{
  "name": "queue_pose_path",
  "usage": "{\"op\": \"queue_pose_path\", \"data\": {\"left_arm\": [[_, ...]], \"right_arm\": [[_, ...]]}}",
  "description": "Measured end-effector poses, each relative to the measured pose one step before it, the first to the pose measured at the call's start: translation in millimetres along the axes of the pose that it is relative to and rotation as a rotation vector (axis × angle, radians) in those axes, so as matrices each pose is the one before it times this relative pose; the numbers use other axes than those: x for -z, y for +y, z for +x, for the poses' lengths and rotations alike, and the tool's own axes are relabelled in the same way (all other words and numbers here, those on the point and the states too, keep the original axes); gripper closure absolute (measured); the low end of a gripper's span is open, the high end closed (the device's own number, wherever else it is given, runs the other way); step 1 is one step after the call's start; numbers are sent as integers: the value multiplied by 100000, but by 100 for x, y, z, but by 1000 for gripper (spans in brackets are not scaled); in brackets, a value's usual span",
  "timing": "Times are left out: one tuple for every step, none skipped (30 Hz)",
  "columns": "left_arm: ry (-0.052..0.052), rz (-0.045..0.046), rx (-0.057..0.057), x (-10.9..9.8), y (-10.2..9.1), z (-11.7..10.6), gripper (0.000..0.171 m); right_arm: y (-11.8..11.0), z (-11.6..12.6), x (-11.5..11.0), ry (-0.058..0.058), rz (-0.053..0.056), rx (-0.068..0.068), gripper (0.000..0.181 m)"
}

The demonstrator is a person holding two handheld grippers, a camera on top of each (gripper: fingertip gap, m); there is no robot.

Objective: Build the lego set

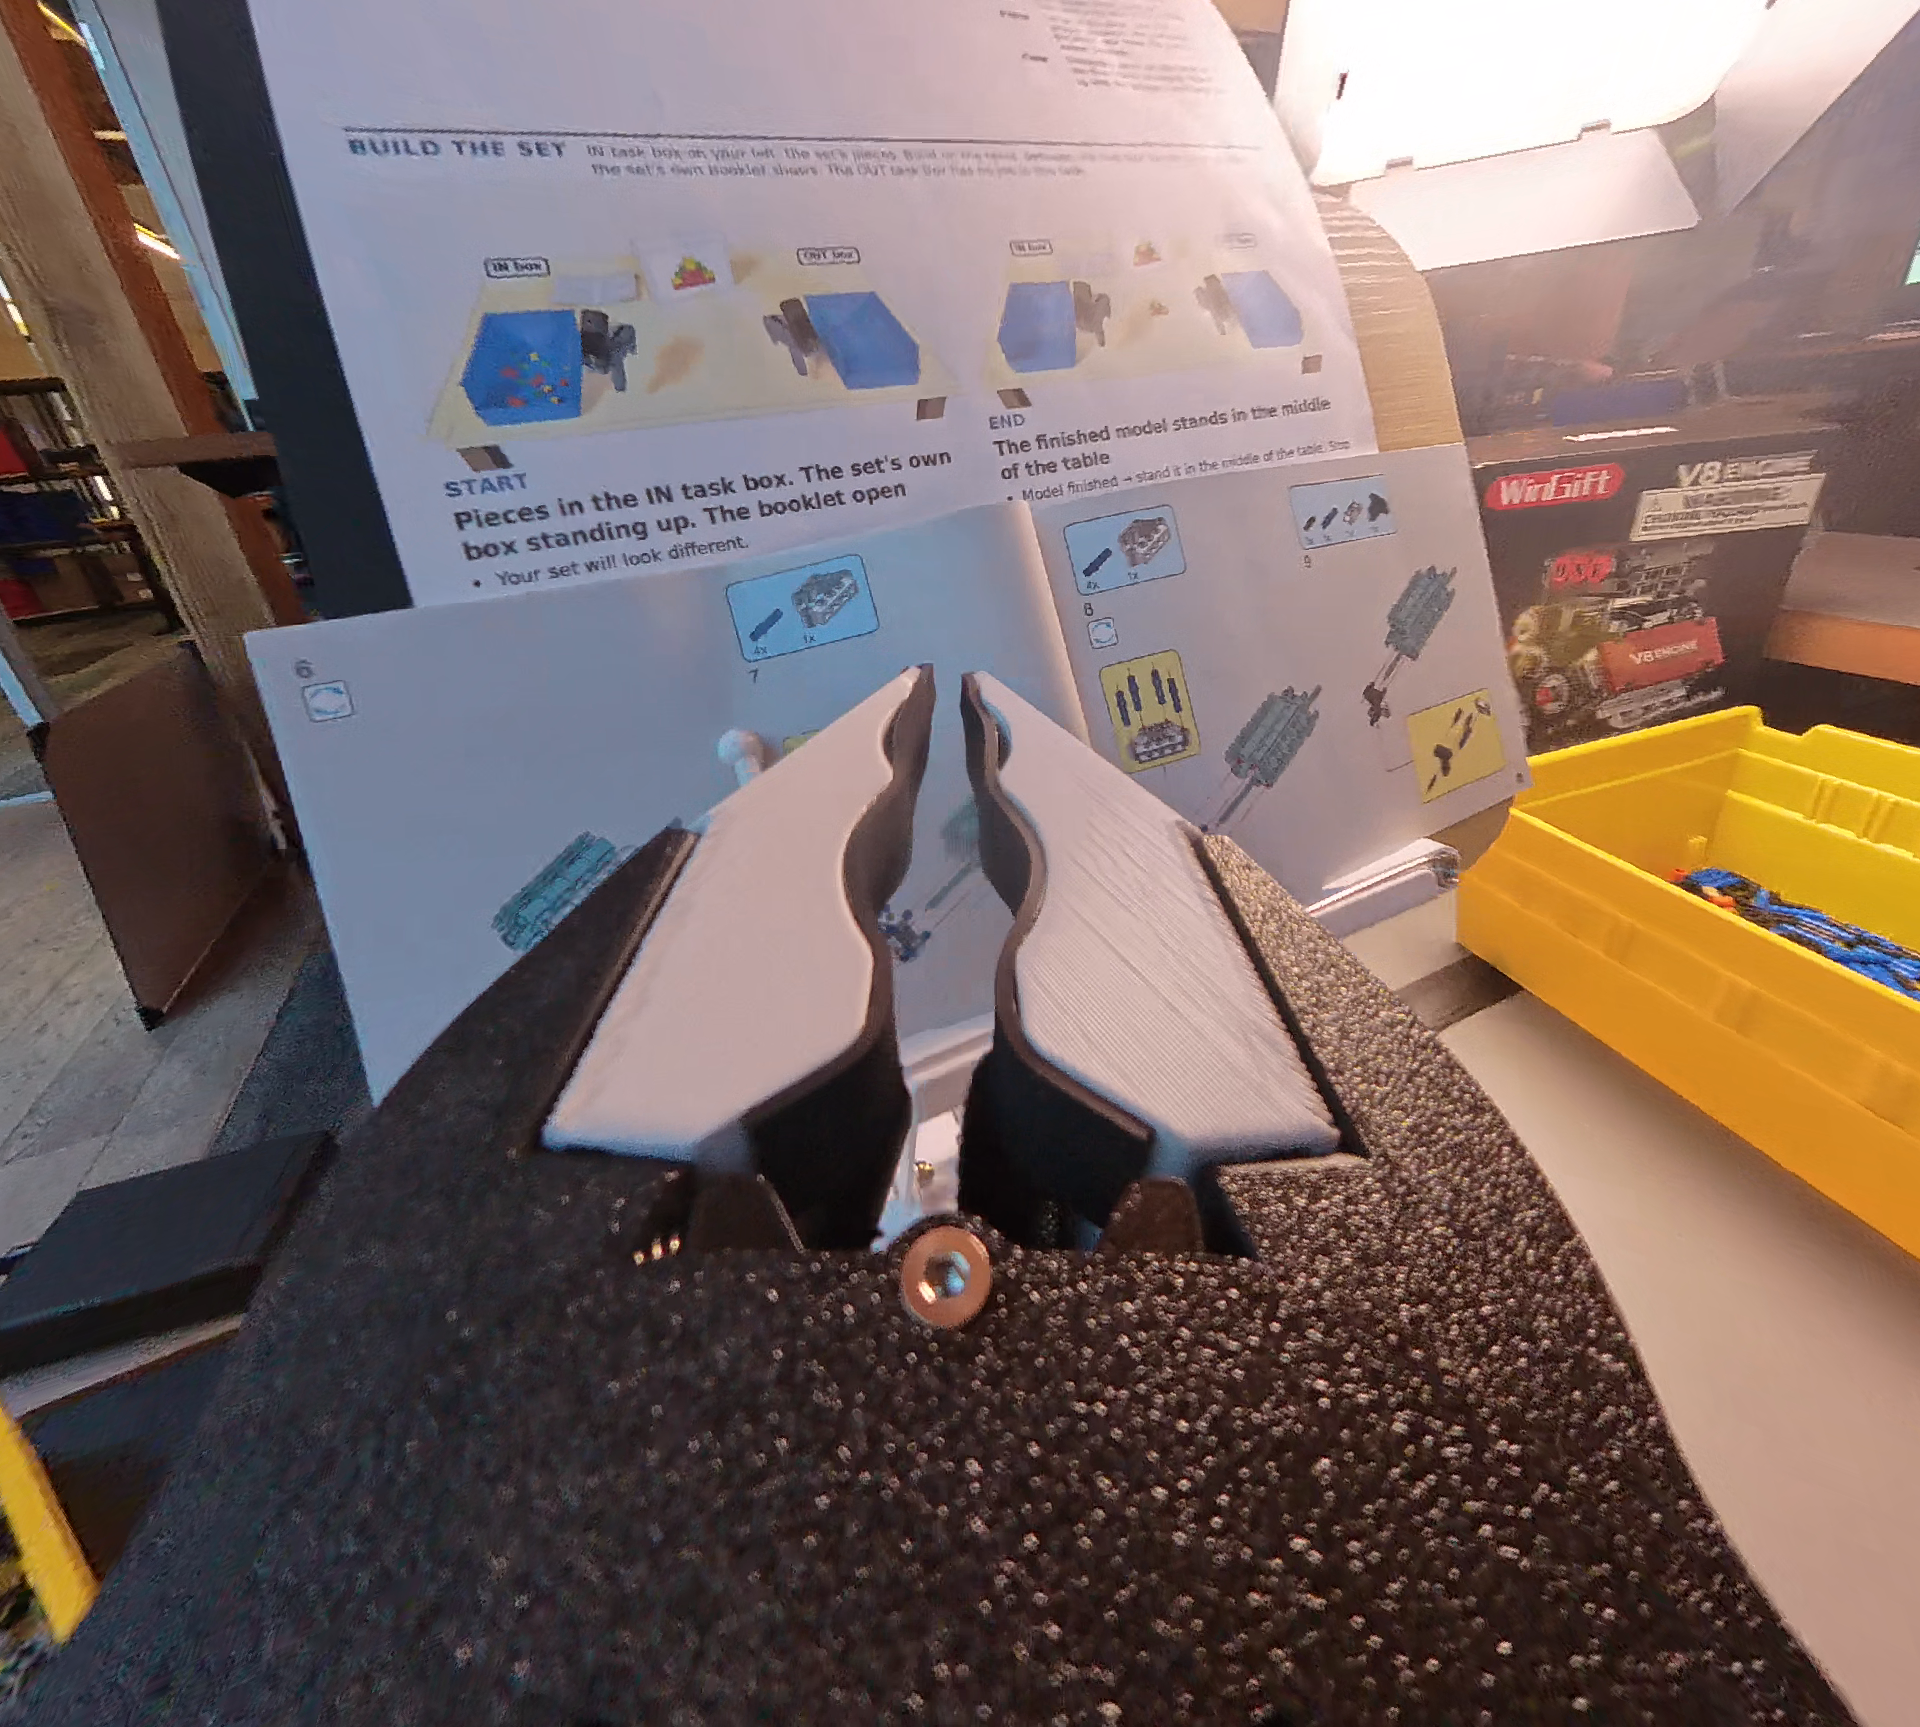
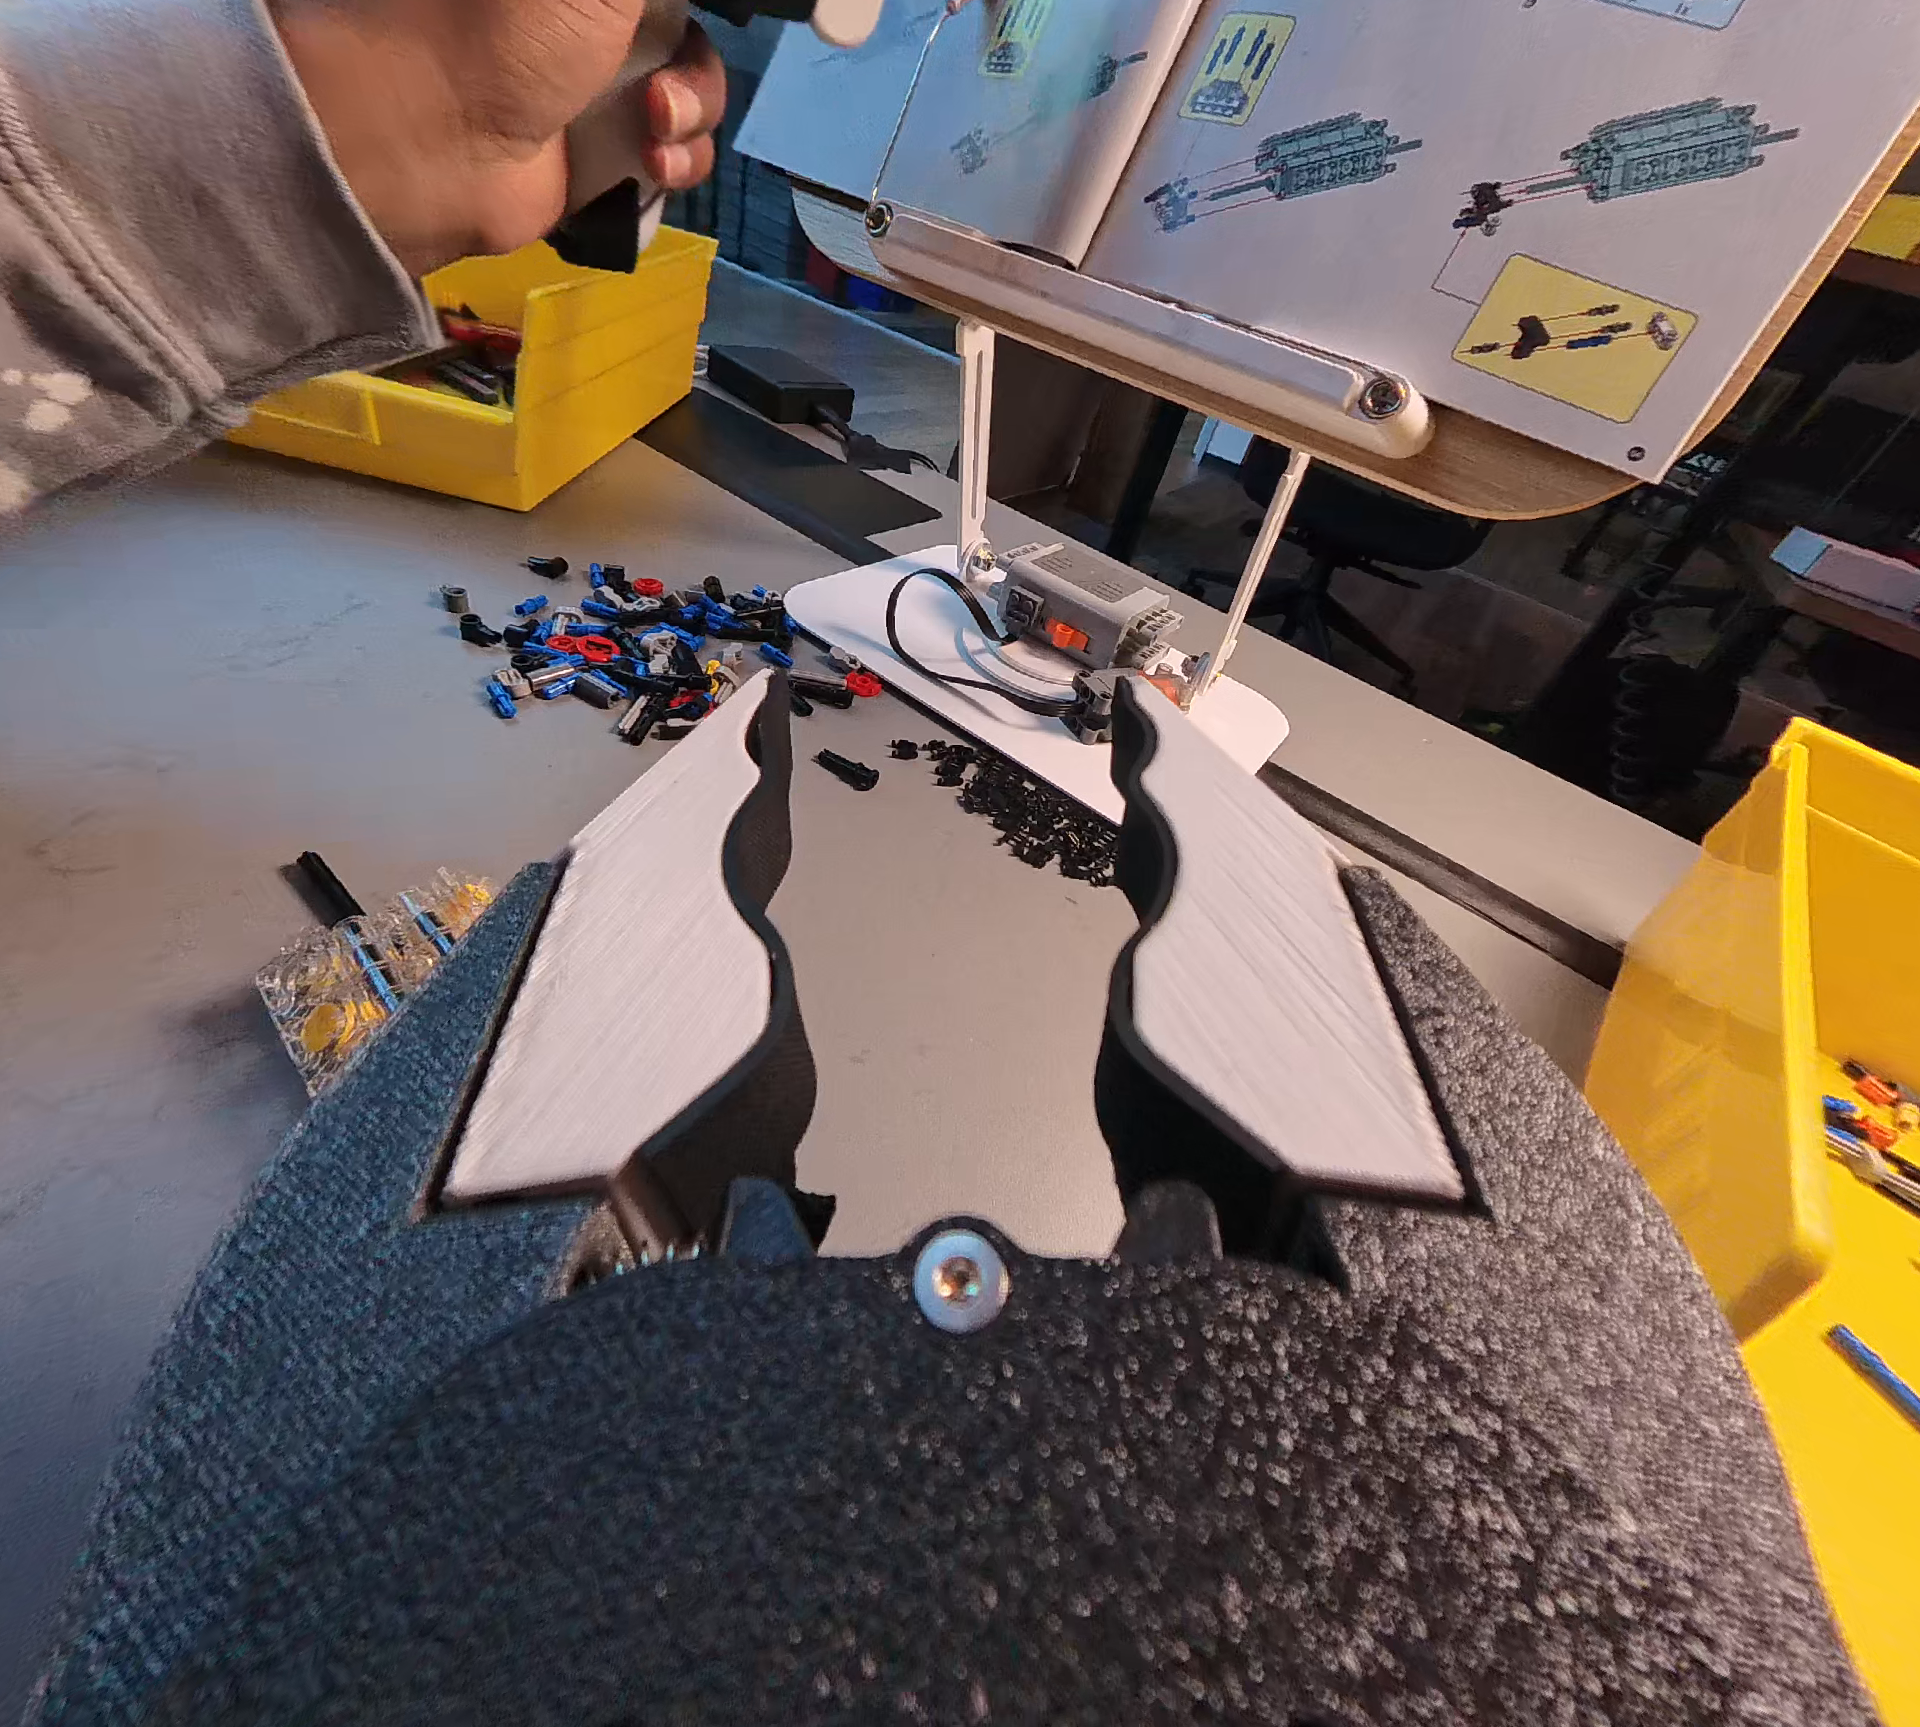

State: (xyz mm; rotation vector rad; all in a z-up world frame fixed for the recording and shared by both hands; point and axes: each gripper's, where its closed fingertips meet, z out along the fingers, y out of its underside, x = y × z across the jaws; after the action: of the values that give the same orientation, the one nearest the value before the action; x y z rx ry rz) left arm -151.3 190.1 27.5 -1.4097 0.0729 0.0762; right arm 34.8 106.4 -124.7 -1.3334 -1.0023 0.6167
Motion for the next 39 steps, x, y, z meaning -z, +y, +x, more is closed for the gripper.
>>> {"op": "queue_pose_path", "data": {"left_arm": [[1207,117,1429,845,-274,430,167],[1600,-259,2249,879,-174,450,167],[1871,-464,2317,936,-68,517,165],[2186,-704,1774,992,64,638,164],[2133,-1176,609,1045,237,704,163],[1603,-1633,-397,1080,402,671,163],[1559,-2021,-679,1117,577,684,163],[1536,-2363,-650,1120,723,661,162],[1255,-2756,-796,1100,880,607,162],[980,-2841,-1086,1077,985,515,161],[978,-2569,-1123,1076,1011,466,161],[1057,-2105,-1097,1108,979,460,160],[745,-1353,-1248,1109,925,400,160],[-14,-1073,-1412,1038,945,278,160],[-682,-1489,-1667,881,1060,142,160],[-992,-1729,-1726,672,1160,43,160],[-1091,-1410,-1644,447,1179,-57,160],[-1175,-858,-2187,196,1171,-142,160],[-1594,-978,-2462,-46,1177,-254,159],[-975,-1590,-1168,-213,1083,-239,159],[707,-1729,690,-294,758,-87,157],[1709,-735,1949,-259,325,-47,152],[1796,721,2560,-157,13,-83,150],[1591,1520,2826,-87,-124,-106,146],[1008,1067,2830,-67,-62,-149,137],[766,111,2311,-81,27,-126,128],[412,184,1602,-18,16,-92,123],[-142,556,1151,44,5,-100,121],[-32,379,956,71,45,-24,118],[-408,-33,685,54,113,-22,114],[-305,109,74,52,70,30,113],[-31,240,-389,45,18,105,113],[412,304,-327,59,-49,160,113],[812,473,12,114,-106,230,114],[606,558,321,180,-58,181,115],[215,636,770,171,4,91,116],[436,260,1064,124,61,47,117],[115,-454,499,44,129,-86,117],[-1185,-752,-593,-5,192,-358,117]], "right_arm": [[-32,-76,30,210,184,810,121],[-23,-90,29,213,205,976,122],[-19,-105,31,162,142,1047,122],[-14,-95,14,250,73,1038,122],[3,-77,5,264,-11,895,122],[9,-55,-11,339,-106,733,123],[21,-38,-23,323,-149,649,123],[14,-54,-4,202,-91,645,123],[2,-60,3,248,-44,703,123],[-3,-72,2,216,32,767,123],[5,-109,-8,-14,-66,825,123],[26,-113,-17,41,-187,841,123],[31,-109,-29,-70,-290,568,123],[26,-156,-34,-596,-385,-80,123],[-3,-116,0,-699,-231,-619,123],[-54,-13,26,-287,185,-942,123],[-69,104,59,147,413,-1180,123],[-58,171,63,361,432,-1324,123],[-63,212,55,576,458,-1289,122],[-48,269,59,883,427,-1256,121],[-50,245,50,727,406,-1225,119],[-49,228,58,680,418,-1102,117],[-56,208,53,587,422,-1028,114],[-44,220,54,664,391,-979,110],[-46,192,28,472,300,-935,106],[-28,172,15,314,152,-865,101],[-15,168,5,215,137,-937,97],[-12,167,10,224,179,-1008,94],[-31,146,6,55,232,-1001,91],[-29,104,27,-69,230,-859,90],[-51,56,61,-175,300,-511,89],[-85,39,98,18,596,-98,89],[-86,14,124,-56,568,-28,89],[-42,-34,72,-327,238,-1,89],[-7,-89,16,-715,-25,175,89],[30,-70,4,-630,-295,382,89],[72,64,6,144,-359,504,89],[18,133,34,463,13,202,89],[-11,146,22,249,125,-403,89]]}}
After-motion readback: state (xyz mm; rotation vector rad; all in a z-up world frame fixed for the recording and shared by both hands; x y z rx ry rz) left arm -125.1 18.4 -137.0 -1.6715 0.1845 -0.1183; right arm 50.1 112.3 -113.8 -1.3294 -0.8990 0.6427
